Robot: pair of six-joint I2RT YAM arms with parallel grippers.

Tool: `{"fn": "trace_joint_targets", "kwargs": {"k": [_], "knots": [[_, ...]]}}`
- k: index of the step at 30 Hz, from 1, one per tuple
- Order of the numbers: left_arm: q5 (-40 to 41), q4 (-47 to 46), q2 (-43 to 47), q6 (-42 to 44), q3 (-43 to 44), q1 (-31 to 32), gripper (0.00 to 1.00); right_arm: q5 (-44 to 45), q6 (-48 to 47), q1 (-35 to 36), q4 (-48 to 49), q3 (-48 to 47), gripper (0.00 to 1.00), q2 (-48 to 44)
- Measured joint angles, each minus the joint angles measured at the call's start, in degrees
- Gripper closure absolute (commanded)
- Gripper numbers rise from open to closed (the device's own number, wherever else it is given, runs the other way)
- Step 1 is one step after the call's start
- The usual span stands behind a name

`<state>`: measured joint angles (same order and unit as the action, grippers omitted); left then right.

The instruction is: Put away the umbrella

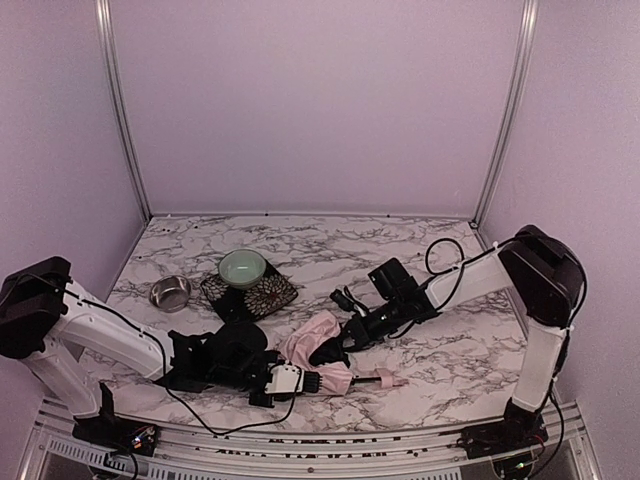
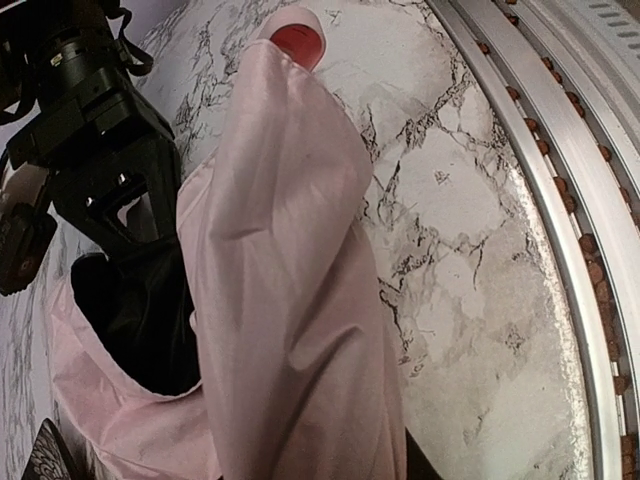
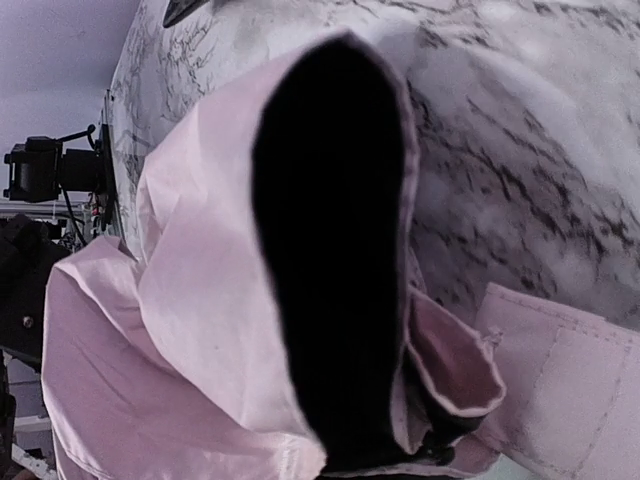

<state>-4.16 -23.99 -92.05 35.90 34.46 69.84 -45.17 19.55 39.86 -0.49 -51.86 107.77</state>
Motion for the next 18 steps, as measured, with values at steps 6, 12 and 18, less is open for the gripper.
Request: {"fn": "trace_joint_targets", "kwargs": {"k": [6,12,18], "knots": [[-0.7,4.6,0.4,-2.6,2.7,-0.4,1.0,-0.7,0.4,0.8,-0.1,-7.2,1.0,3.9],[-3.9,6.4,-0.2,-6.4,4.0,-1.9,1.0,0.3,0.0,0.9,-0.1,-7.2,1.0,4.1],[-12.6,9.8,-5.8,-15.1,11.1,-7.2,1.0,2.8,-1.8,-0.5,0.3,-6.6,0.99,4.2]]}}
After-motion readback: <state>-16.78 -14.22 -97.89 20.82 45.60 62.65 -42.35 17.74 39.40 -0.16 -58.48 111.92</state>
